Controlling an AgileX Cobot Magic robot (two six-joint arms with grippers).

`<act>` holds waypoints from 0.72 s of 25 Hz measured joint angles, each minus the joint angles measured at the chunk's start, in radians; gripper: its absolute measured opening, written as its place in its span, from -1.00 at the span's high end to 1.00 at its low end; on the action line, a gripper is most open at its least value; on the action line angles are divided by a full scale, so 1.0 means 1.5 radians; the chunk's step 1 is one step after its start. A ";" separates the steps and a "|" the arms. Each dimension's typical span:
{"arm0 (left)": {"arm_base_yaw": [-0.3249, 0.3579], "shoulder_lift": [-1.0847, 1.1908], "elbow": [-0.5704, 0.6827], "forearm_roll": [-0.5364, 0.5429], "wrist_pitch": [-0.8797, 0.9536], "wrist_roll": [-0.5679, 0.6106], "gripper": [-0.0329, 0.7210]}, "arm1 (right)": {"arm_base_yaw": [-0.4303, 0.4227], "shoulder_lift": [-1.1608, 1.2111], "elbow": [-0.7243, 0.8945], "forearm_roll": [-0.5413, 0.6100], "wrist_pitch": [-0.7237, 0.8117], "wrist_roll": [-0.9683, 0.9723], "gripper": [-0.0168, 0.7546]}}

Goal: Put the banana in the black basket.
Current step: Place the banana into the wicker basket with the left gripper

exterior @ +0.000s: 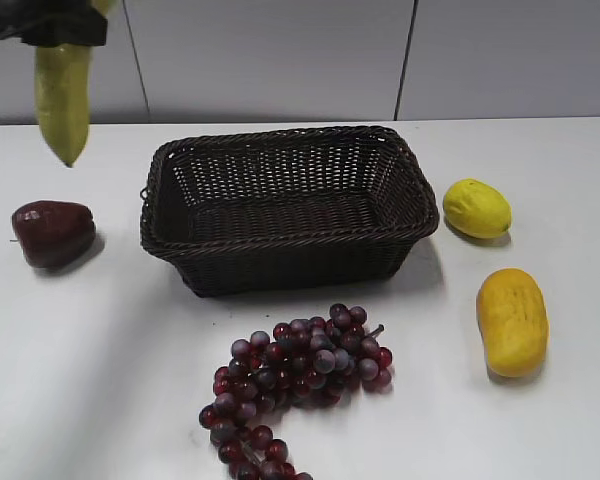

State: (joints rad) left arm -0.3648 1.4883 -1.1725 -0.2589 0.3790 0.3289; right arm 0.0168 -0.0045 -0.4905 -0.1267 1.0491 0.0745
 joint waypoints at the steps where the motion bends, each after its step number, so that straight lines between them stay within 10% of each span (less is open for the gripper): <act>1: -0.012 0.013 -0.001 0.003 -0.020 0.000 0.08 | 0.000 0.000 0.000 0.000 0.000 0.000 -0.47; 18: -0.126 0.248 -0.001 0.299 -0.253 0.000 0.08 | 0.000 0.000 0.000 0.000 0.000 0.000 -0.47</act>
State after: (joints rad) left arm -0.5531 1.8595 -1.1737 0.1902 0.0000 0.3290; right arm 0.0168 -0.0045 -0.4905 -0.1267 1.0491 0.0745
